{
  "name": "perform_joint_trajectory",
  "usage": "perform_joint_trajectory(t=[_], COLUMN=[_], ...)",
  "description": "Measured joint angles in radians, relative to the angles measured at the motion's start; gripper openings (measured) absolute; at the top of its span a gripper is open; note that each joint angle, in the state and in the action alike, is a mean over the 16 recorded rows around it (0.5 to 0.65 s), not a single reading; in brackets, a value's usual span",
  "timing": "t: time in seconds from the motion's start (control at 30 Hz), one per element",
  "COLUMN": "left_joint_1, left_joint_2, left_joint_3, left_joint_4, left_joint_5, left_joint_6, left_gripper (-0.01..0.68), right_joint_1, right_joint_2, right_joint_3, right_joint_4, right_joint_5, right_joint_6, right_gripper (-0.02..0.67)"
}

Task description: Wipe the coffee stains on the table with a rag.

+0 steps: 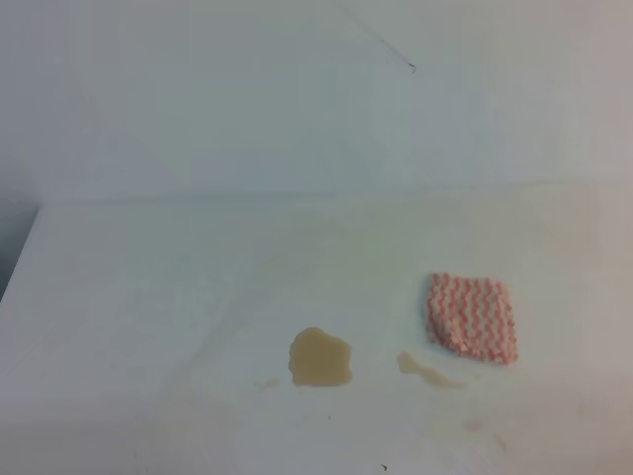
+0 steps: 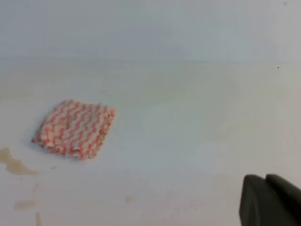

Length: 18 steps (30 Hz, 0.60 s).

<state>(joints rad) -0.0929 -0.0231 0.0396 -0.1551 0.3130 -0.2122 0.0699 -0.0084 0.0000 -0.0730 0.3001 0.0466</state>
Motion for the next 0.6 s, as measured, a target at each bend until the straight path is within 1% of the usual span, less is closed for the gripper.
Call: perform_joint_trajectory(t=[0.6], left_joint_1=[0.0], left_joint_2=[-0.003], left_joint_3=[0.006], left_joint_4=[0.0], left_joint_5=[-0.002], left_joint_6=[0.0], left_gripper=[0.001], right_joint_1=[0.0], right_joint_2=[-0.008], right_joint_3=[0.004], right_joint_4=[0.0], right_joint_5=[-0.007], right_joint_6=[0.0], right_gripper=[-0.004])
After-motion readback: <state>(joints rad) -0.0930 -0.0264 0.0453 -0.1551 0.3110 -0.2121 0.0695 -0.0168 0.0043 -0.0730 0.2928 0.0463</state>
